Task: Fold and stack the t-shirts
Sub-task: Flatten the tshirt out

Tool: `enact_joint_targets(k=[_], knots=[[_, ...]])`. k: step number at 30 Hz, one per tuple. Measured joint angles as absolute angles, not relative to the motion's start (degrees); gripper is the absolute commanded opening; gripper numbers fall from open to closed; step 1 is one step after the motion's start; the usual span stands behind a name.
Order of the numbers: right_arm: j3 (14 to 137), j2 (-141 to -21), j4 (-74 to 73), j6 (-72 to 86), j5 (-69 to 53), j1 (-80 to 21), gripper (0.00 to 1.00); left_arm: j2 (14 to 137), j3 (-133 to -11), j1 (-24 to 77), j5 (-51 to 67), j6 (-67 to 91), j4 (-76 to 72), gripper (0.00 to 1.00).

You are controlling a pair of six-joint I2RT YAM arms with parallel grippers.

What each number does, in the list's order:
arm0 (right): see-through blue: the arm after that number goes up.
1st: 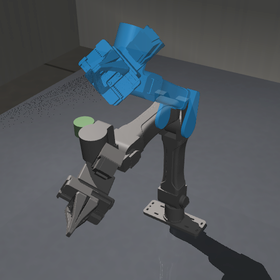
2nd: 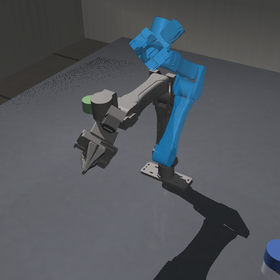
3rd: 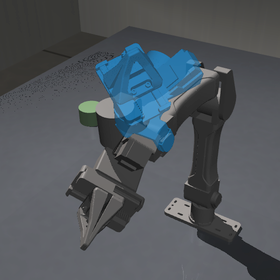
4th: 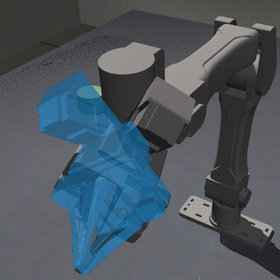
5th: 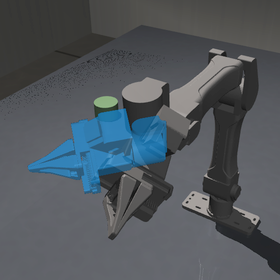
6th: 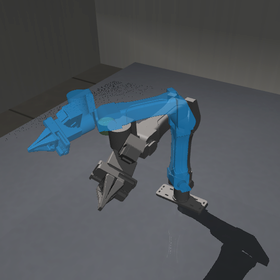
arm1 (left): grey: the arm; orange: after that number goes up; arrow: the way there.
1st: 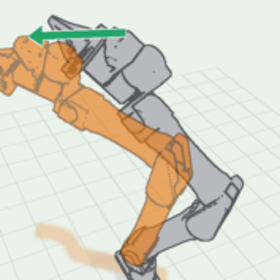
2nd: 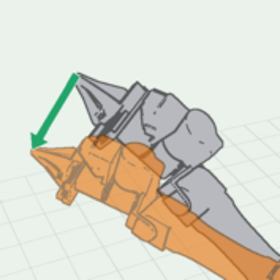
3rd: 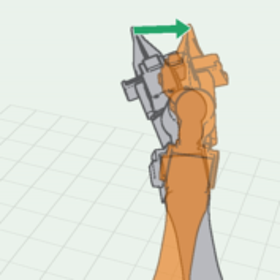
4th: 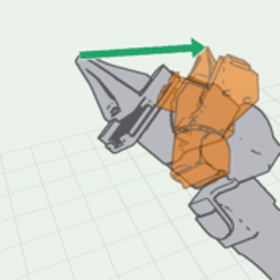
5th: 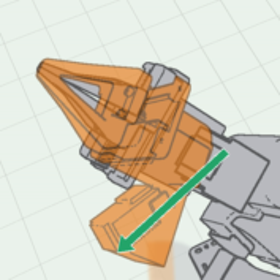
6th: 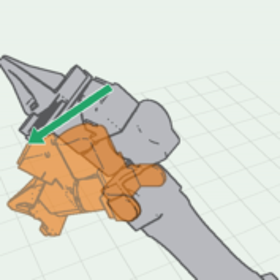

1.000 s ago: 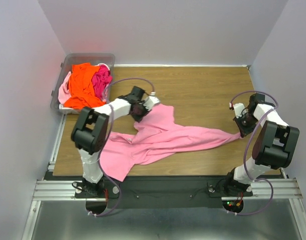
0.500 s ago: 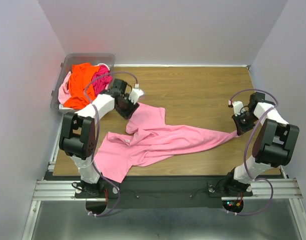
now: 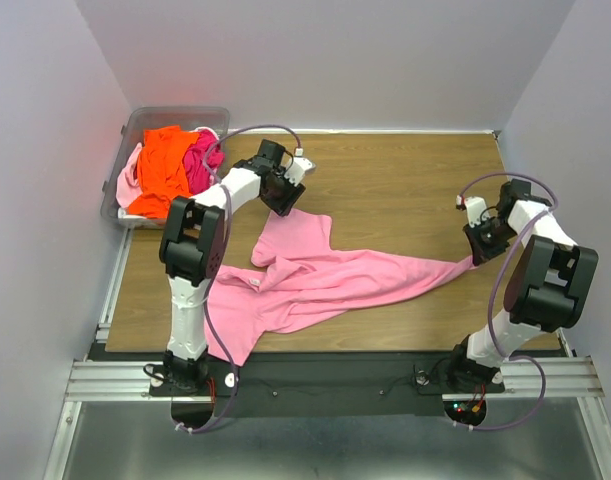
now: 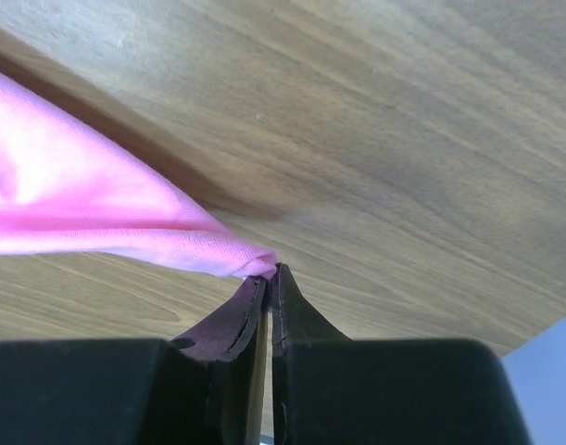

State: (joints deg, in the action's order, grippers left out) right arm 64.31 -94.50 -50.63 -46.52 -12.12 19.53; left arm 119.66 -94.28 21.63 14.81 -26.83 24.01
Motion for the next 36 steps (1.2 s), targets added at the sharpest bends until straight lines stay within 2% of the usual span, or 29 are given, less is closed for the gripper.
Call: enact_joint_targets(k=[9,16,19,21,22,24,25,27,28,30,31,33,36], knots=[[67.8,-98.2,-50.8,-46.5,-13.3,19.5,0.09,123.0,-94.1,21.2,7.8,-24.6,23.1,0.59],[68.0,-99.0,-50.8,-46.5,-14.2,19.5,0.11,123.0,-93.4,21.0,7.4,-23.6,21.9,0.59],[68.1,-99.0,-50.8,-46.5,-15.1,19.5,0.13,123.2,-93.8,20.9,8.2,-23.3,22.2,0.56],[68.3,-99.1,-50.7,-46.5,-15.6,19.5,0.15,124.1,-95.1,20.9,9.7,-22.8,22.3,0.46],[68.5,-99.2,-50.8,-46.5,-15.8,19.5,0.19,124.7,-95.9,20.8,10.5,-22.5,22.3,0.28],[69.0,-99.5,-50.7,-46.8,-16.3,19.5,0.23,125.6,-97.2,20.8,11.5,-22.0,22.6,0.09],[69.4,-99.8,-50.7,-46.9,-16.6,19.5,0.30,126.1,-97.8,20.8,11.8,-21.7,22.6,0.00],[69.7,-99.9,-50.6,-47.0,-17.0,19.5,0.41,126.6,-98.7,20.5,12.0,-21.3,22.9,0.00],[69.8,-99.9,-50.5,-47.2,-17.0,19.5,0.52,126.7,-99.1,20.2,11.9,-21.3,23.1,0.00],[69.8,-99.9,-50.5,-47.3,-17.0,19.5,0.63,126.8,-99.5,19.2,11.8,-21.1,23.8,0.00],[69.8,-99.9,-50.6,-47.8,-16.8,19.6,0.74,126.8,-99.9,18.0,11.6,-21.1,24.3,0.00],[69.6,-99.4,-50.5,-48.1,-16.7,19.9,0.79,126.8,-100.6,15.3,11.2,-21.0,24.9,0.00],[69.9,-98.4,-51.6,-48.2,-17.5,21.9,0.79,126.7,-101.6,11.4,10.5,-21.1,25.4,0.00]])
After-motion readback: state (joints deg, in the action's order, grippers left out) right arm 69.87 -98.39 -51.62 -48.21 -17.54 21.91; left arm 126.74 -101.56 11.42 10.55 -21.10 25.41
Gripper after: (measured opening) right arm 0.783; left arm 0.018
